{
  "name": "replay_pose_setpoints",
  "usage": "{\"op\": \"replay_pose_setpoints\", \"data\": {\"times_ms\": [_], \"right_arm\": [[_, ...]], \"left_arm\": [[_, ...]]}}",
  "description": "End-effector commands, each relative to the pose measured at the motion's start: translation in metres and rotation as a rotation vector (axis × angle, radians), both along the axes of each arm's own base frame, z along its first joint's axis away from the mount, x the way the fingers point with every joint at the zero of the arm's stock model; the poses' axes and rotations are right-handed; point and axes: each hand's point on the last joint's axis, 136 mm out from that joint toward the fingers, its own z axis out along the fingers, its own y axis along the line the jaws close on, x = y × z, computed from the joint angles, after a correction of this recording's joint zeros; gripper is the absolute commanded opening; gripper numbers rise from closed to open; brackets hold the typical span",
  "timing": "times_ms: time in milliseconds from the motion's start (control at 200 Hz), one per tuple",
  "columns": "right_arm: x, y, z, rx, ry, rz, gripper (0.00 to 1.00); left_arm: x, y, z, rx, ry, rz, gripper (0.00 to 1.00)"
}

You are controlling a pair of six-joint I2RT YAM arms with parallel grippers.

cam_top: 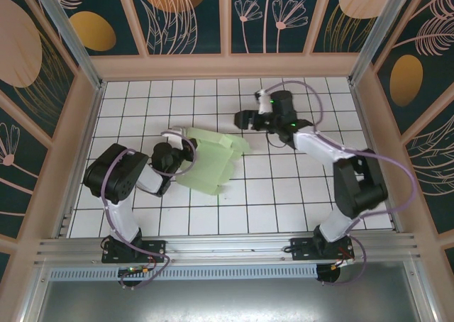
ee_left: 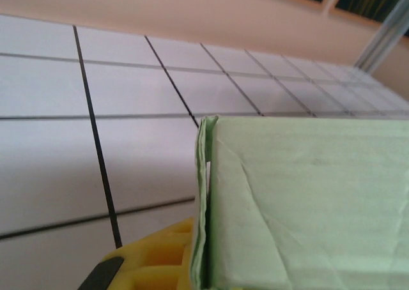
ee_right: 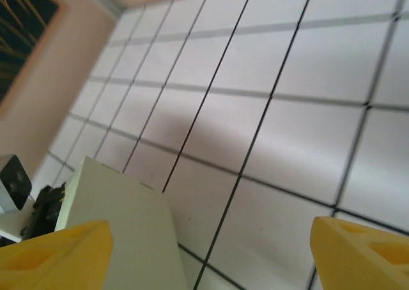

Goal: Fold the paper box

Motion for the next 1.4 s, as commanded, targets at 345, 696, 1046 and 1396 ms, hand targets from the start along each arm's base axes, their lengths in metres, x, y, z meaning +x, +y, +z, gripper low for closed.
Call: {"op": "replay_pose_setpoints", "data": {"times_ms": [345, 696, 1046, 1396], "right_arm": [[-0.036, -0.057, 0.038, 0.317, -0.111, -0.083, 0.78], [-0.055, 0.004, 0.036, 0.526, -0.025, 0.092, 0.74], [-0.047, 0.042, 0.045, 0.593, 0.026, 0.19, 0.64], [-0.043, 0.065, 0.032, 0.578, 0.098, 0.221, 0.48]], "left_arm": [[0.036, -0.006, 0.064, -0.559, 0.026, 0.004, 0.0], [0.045, -0.01, 0.066, -0.624, 0.025, -0.003, 0.0], [0.043, -0.008, 0.069, -0.584, 0.002, -0.001, 0.0], [0.042, -0.008, 0.07, -0.551, -0.008, -0.002, 0.0]]}}
